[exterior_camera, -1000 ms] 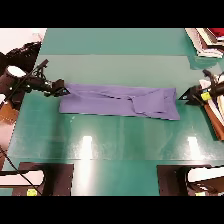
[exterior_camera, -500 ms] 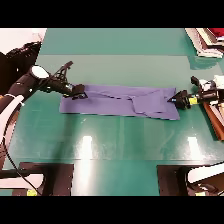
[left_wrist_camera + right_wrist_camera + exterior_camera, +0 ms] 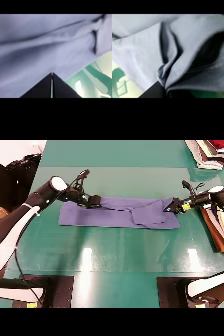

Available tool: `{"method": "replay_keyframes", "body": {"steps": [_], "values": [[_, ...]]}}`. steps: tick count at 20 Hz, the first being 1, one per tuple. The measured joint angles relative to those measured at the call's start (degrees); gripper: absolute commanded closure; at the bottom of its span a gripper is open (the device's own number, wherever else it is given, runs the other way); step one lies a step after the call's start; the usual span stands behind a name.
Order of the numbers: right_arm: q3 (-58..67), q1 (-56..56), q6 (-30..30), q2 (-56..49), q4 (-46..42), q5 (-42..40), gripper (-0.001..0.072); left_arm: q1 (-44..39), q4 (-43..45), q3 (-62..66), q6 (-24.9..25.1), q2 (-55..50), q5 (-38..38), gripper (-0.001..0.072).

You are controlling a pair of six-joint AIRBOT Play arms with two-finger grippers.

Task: Fold the shirts.

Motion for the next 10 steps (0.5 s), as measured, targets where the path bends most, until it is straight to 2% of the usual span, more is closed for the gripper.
{"method": "replay_keyframes", "body": {"steps": [3,10], "values": [[3.0,0.5,2.1,1.5,0.3,2.7,0.0697,-2.4,0.9,6.5,-1.5,-5.2,-1.7,0.0682],[15.6,2.7,11.2,9.6,0.5,6.7,0.0698,-7.9,1.4,21.5,-5.1,-19.0,-4.0,0.0682]]}}
